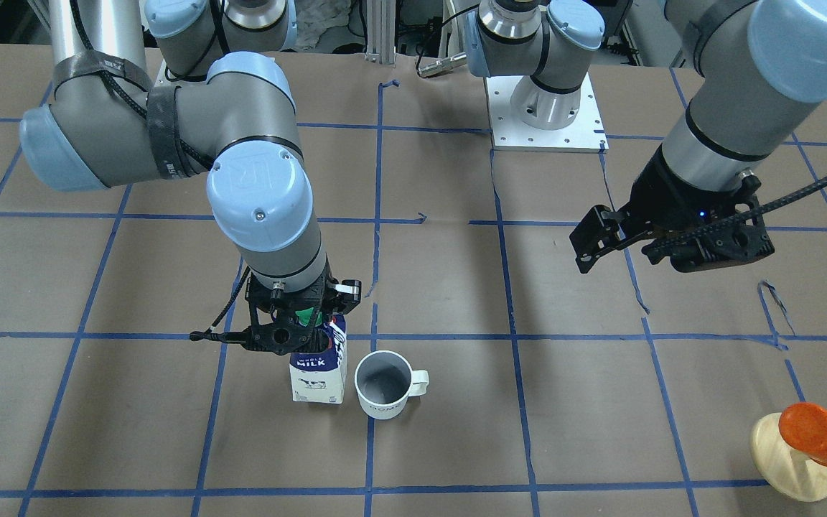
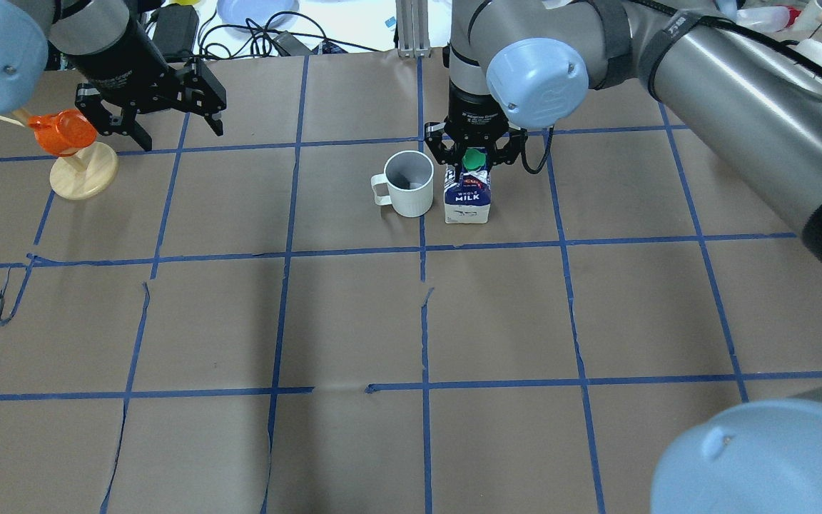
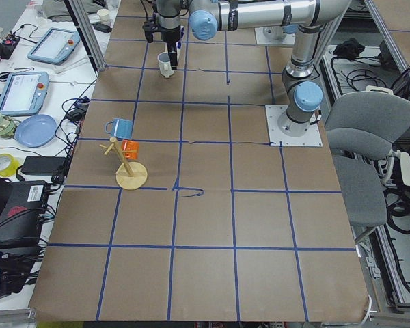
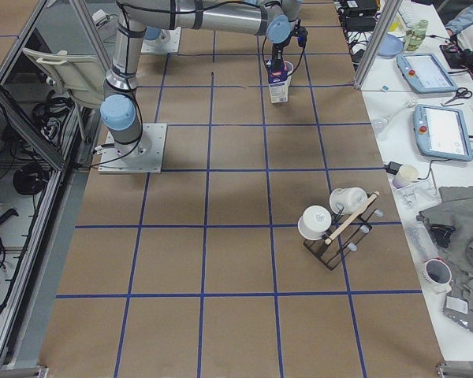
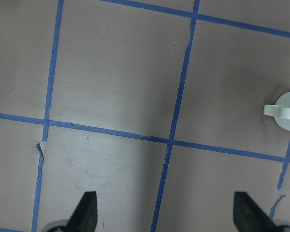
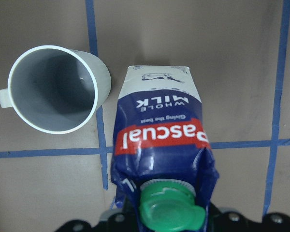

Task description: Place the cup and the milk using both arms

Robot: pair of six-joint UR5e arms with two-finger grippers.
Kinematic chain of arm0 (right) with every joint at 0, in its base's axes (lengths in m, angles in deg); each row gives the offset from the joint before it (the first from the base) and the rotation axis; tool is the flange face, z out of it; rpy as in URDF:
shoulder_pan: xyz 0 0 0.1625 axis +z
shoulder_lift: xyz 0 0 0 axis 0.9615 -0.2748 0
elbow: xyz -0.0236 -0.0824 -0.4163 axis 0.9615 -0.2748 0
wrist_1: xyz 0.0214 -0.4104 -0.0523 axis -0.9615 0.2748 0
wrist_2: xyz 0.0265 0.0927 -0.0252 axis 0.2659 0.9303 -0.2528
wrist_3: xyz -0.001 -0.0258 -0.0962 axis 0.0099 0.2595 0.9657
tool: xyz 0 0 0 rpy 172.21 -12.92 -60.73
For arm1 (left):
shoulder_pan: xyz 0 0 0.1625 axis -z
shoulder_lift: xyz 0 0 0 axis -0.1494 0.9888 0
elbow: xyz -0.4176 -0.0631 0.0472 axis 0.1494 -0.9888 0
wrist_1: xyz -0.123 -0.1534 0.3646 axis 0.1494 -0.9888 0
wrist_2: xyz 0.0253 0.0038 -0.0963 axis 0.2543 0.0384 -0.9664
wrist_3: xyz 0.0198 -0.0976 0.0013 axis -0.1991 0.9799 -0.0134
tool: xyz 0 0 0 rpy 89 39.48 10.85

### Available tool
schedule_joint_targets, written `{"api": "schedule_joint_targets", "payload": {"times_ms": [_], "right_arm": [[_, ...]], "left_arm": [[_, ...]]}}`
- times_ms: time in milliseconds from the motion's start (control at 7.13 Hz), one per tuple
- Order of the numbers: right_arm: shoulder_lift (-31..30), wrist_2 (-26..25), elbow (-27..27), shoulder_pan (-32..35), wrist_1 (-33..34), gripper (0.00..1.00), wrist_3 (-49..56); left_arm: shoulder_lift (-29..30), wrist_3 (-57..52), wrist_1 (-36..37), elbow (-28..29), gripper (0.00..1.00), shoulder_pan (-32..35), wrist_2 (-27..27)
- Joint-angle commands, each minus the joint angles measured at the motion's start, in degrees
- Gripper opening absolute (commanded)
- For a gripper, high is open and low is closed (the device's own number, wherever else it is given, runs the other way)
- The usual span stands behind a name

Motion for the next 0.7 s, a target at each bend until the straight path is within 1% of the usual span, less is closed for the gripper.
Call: {"api": "schedule_joint_targets", "payload": {"times_ms": [0, 140, 280, 561], "right_arm": [[0.9, -0.2, -0.1, 0.0, 0.9, 0.65, 0.7], [1.1, -0.2, -0.2, 0.0, 1.9, 0.89, 0.8], [1.1, -0.4, -0.4, 0.0, 3.0, 1.0, 0.8], [-1.0, -1.0, -2.0, -1.3, 2.8, 1.0, 3.0]], "left_arm": [[-0.9, 0.0, 0.0, -0.6, 1.0, 0.1, 0.7], [-1.1, -0.1, 0.0, -0.7, 1.0, 0.4, 0.6], [-1.6, -0.1, 0.0, -1.2, 1.0, 0.6, 0.6], [-3.3, -0.2, 0.1, -2.8, 1.0, 0.7, 0.6]]}}
